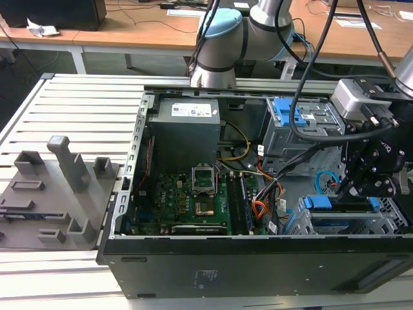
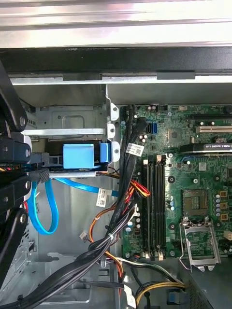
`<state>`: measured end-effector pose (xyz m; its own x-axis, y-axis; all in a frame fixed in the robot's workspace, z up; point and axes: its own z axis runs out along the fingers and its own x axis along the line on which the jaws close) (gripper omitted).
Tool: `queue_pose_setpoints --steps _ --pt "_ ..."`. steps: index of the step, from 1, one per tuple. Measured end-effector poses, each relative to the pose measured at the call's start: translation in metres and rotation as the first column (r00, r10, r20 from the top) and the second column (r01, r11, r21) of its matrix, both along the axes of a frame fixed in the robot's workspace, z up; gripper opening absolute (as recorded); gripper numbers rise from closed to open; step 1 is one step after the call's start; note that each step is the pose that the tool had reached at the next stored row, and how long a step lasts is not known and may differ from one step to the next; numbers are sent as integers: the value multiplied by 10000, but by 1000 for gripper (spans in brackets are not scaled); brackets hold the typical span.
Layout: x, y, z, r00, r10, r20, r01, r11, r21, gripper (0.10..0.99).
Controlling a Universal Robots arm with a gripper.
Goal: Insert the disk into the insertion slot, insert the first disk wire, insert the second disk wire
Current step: 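Insert the second disk wire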
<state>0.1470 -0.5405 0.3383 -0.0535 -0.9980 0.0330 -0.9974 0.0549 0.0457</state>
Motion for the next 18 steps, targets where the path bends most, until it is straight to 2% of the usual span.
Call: queue_pose_setpoints --steps 1,3,5,6,8,9,10,11,12,18 --pt "-1 0 2 10000 1 -2 -1 10000 -4 235" --pt "-1 0 29 10000 1 -2 -1 10000 -7 235" --pt "-1 2 189 10000 0 -2 0 10000 -7 235" --pt "-1 4 233 10000 0 -3 0 10000 -6 235" --pt "-1 33 375 10000 0 -2 0 10000 -7 235" --pt "-1 43 409 10000 1 -2 -1 10000 -8 224" --pt "-1 50 440 10000 0 -2 0 10000 -8 157" --pt "-1 53 466 10000 0 -2 0 10000 -7 157" --pt "-1 53 489 10000 0 -2 0 10000 -9 106" --pt "-2 53 493 10000 1 -3 -1 10000 -7 106"
